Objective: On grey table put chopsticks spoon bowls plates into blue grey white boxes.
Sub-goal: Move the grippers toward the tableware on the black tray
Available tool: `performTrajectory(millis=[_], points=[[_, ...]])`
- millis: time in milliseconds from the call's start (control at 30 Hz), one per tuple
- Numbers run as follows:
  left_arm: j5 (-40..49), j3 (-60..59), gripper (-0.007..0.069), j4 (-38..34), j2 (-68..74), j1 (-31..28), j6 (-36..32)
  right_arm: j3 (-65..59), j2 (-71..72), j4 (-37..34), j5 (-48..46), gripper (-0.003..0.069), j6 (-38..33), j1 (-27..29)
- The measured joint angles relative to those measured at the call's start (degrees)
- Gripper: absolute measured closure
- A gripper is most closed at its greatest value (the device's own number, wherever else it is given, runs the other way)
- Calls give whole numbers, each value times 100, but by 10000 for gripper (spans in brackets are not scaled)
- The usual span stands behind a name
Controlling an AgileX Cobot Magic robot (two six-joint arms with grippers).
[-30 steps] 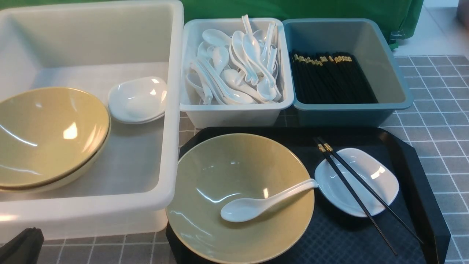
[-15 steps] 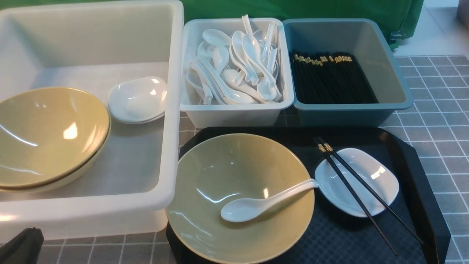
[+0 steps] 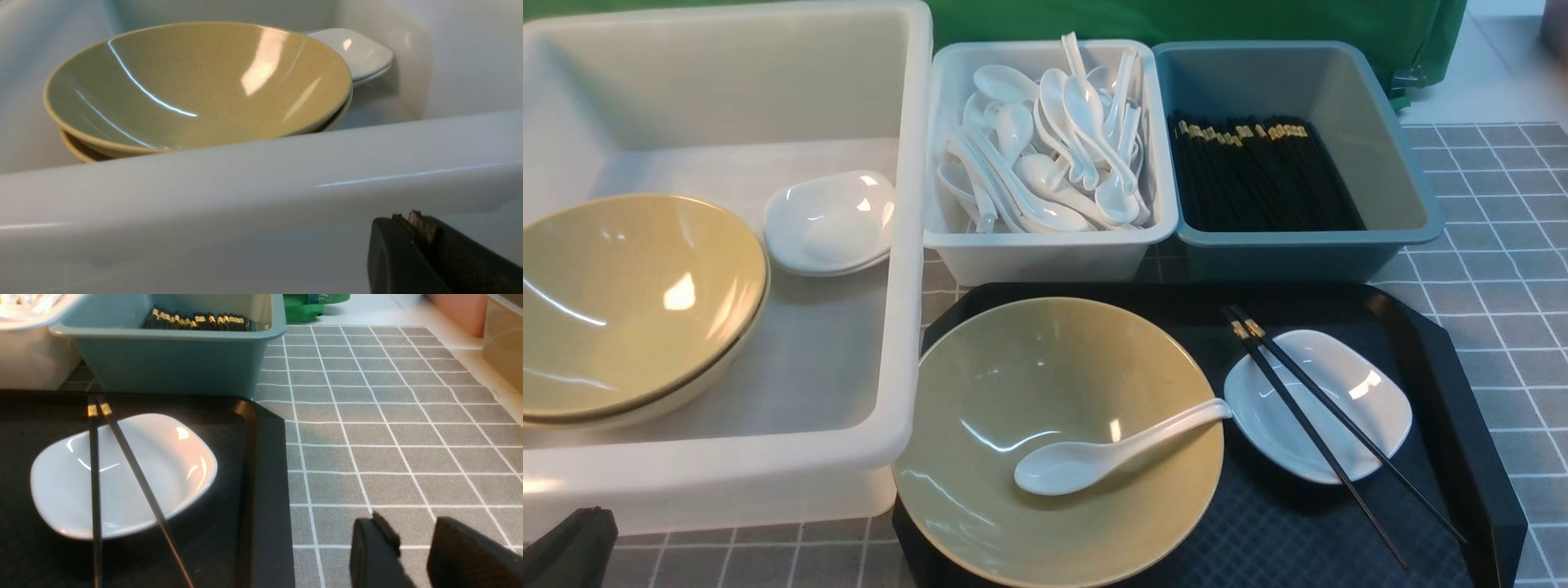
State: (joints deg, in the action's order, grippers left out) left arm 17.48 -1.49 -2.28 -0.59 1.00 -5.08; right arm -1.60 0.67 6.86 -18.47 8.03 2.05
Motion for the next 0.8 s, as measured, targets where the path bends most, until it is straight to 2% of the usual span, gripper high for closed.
performTrajectory(millis=[133,200,267,300,333,367,433,500,533,567,633,733,800], points=[[-132,0,636,-377,0,0,126,0,0,0,0,421,0,0],[-243,0,636,-838,0,0,348,0,0,0,0,421,94,0],[-296,0,636,-1693,0,0,907,0,0,-79,13,421,450,0],[-302,0,636,-2290,0,0,1190,0,0,-198,18,421,811,0],[-307,0,636,-3321,0,0,1793,0,0,-516,17,421,1592,0],[-307,0,636,-3447,0,0,1867,0,0,-616,17,421,1822,0],[-320,0,636,-4888,0,0,2651,0,0,-1378,17,421,3469,0],[-362,0,636,-5519,0,0,2862,0,0,-1694,17,421,4471,0],[-368,0,636,-5558,0,0,2885,0,0,-1716,17,421,4556,0],[-401,0,636,-5736,0,0,2962,0,0,-1823,17,421,4988,0],[-436,0,636,-5865,0,0,2979,0,0,-1874,17,421,5045,0],[-431,0,636,-5891,0,0,2939,0,0,-1893,17,421,4691,0],[-348,33,636,-5891,0,0,2596,0,0,-1986,17,421,4452,-8]])
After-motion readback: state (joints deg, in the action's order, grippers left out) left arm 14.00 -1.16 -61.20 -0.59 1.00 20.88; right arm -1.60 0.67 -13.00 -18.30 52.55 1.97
